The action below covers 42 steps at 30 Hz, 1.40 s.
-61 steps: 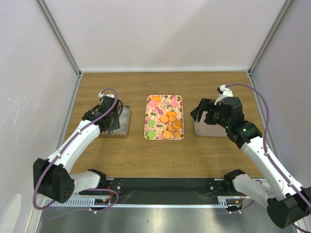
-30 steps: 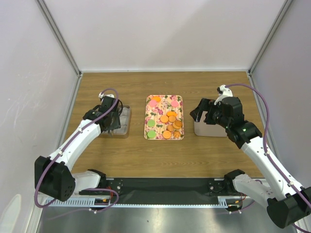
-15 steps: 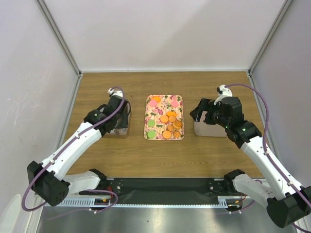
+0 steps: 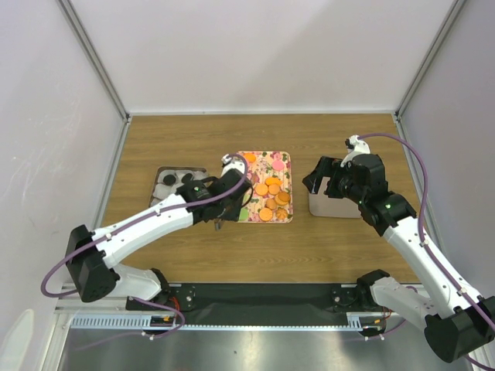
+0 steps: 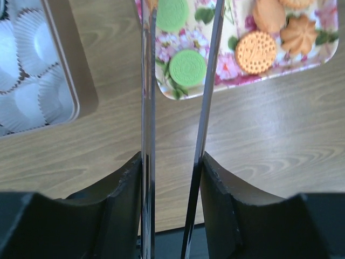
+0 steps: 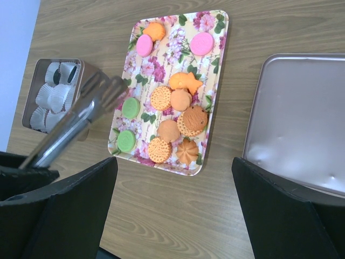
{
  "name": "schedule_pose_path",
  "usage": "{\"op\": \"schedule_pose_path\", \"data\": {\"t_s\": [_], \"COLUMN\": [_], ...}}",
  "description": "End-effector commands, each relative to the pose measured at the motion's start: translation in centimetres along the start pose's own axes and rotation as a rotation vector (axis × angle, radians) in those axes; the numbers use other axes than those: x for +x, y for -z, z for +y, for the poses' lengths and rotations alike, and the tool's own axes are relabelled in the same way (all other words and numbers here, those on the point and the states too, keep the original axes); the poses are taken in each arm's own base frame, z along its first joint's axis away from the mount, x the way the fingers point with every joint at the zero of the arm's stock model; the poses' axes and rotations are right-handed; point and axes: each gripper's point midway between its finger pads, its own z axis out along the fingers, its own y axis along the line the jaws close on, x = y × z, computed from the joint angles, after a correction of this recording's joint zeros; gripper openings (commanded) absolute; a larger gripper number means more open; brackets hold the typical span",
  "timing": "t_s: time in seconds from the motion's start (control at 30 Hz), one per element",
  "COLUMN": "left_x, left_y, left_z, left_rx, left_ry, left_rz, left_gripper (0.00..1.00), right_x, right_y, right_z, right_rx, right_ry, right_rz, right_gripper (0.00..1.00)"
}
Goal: Pack the cookies
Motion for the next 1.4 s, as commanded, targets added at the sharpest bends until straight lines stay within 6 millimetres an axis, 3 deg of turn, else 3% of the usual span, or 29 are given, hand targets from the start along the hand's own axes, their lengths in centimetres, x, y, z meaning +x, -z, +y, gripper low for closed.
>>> {"op": "schedule_pose_path", "data": {"t_s": [0.0,0.4,1.37], "left_x": [0.7,3.6,4.8], "left_y": [-0.2,-1.7,-3.3], "left_z": [0.0,-0.2,-0.1], "left_rx": [-0.034,-0.016,-0.058], "left_ry": [0.026,0.018,0.005], "left_rz": [-0.008,0.044,0.094], "left_gripper": [0.48,0.51,0.53], "right_x": [-1.2,-0.7,-0.3], "right_y": [0.4,0.4,0.1], "right_z": [0.3,0.0,-0.2], "right_rx": [-0.001,0.004,0.003], "right_ry": [0.013,0.010,0.011], "right_rz": [-0.038,-0.030,-0.021], "right_gripper": [0.95,0.95,0.95]}}
